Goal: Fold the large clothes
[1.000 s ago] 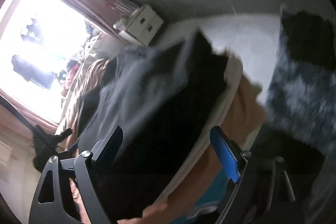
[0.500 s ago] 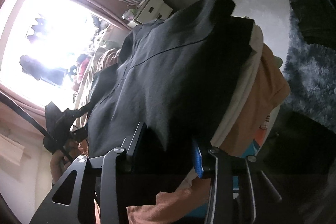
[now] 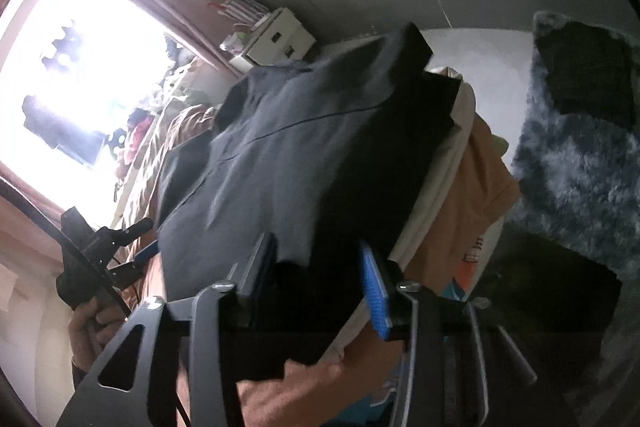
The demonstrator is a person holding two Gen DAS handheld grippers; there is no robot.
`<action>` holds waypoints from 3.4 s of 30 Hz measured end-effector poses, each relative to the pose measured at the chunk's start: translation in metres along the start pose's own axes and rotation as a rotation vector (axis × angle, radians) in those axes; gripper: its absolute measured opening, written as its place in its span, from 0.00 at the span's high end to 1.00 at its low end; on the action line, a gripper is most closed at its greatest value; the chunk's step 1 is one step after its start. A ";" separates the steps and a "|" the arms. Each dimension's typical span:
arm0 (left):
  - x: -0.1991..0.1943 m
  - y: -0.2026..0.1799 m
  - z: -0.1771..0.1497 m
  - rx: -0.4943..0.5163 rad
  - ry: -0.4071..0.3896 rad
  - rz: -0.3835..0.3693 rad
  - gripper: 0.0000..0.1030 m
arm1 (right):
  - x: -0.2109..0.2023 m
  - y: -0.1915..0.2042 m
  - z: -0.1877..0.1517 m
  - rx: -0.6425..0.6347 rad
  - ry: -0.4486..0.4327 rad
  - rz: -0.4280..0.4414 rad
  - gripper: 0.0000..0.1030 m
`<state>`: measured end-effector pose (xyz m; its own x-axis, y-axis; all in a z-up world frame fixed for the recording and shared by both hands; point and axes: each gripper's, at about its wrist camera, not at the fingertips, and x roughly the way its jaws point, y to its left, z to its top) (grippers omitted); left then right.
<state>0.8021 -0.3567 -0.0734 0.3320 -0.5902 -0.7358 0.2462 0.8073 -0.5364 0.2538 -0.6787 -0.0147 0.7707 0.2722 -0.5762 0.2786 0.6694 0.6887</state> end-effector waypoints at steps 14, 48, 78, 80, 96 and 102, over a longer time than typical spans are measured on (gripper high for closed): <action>-0.135 -0.033 -0.079 0.199 -0.154 -0.024 0.00 | -0.074 0.053 -0.059 -0.165 -0.078 -0.057 0.22; -0.358 -0.019 -0.316 0.361 -0.477 0.158 0.00 | -0.203 0.112 -0.208 -0.442 -0.143 -0.083 0.00; -0.471 -0.027 -0.541 0.272 -0.762 0.362 0.00 | -0.279 0.091 -0.349 -0.659 -0.195 0.060 0.00; -0.474 -0.029 -0.553 0.272 -0.776 0.373 0.00 | -0.286 0.089 -0.357 -0.676 -0.202 0.068 0.00; -0.487 -0.038 -0.598 0.249 -0.844 0.439 0.00 | -0.296 0.087 -0.395 -0.723 -0.218 0.111 0.00; -0.493 -0.045 -0.606 0.252 -0.870 0.454 0.00 | -0.299 0.084 -0.401 -0.724 -0.230 0.118 0.00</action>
<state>0.0760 -0.1004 0.0628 0.9655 -0.1064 -0.2378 0.0835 0.9910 -0.1044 -0.1832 -0.4266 0.0391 0.8938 0.2723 -0.3562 -0.1965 0.9520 0.2347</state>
